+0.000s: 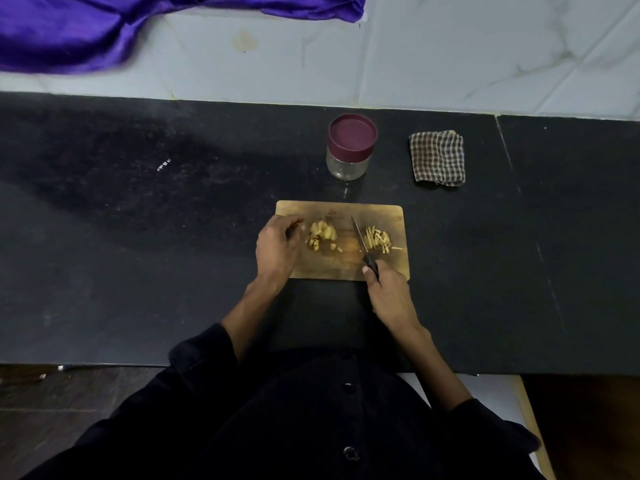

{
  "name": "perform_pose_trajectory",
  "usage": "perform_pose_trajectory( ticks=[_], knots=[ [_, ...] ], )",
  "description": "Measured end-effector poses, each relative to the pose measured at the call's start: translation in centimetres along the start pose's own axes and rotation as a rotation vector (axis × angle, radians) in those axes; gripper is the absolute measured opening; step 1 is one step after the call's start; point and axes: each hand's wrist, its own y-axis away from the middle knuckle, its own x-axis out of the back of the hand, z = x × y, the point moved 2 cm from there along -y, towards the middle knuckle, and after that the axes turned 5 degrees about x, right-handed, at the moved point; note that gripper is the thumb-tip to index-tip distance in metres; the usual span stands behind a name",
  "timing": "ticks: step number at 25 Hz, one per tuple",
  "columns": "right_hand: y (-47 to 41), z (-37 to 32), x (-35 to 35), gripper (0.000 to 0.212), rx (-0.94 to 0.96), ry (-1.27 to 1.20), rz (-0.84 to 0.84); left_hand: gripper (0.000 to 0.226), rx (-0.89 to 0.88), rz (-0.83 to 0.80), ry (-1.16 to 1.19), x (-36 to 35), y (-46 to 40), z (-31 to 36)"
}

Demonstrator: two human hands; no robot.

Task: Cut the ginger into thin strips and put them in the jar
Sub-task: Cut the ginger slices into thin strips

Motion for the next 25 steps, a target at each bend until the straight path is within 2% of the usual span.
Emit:
perform_pose_trajectory(
  ticks=[5,10,14,18,25],
  knots=[
    [-0.5,-0.4,0.0,0.022,-0.007,-0.042,-0.018,0.025,-0.021,-0.093,-0.087,-1.4,0.9,0.8],
    [-0.5,-0.2,0.0,0.016,-0.013,-0.056,-0.024,0.031,0.005,-0.096,-0.175,-2.0,0.7,1.3],
    [-0.6,0.0,-0.1,0.009,-0.004,-0.066,-0.020,0.034,-0.092,-0.185,-0.401,-2.5,-0.4,1.6],
    [-0.7,0.1,-0.1,0.011,-0.007,-0.061,-0.019,0.035,-0.143,-0.255,-0.569,-3.3,-1.2,1.8],
    [-0.9,0.5,-0.2,0.020,-0.007,-0.073,-0.012,0.030,-0.145,-0.246,-0.523,-3.2,-1.3,2.0]
  ],
)
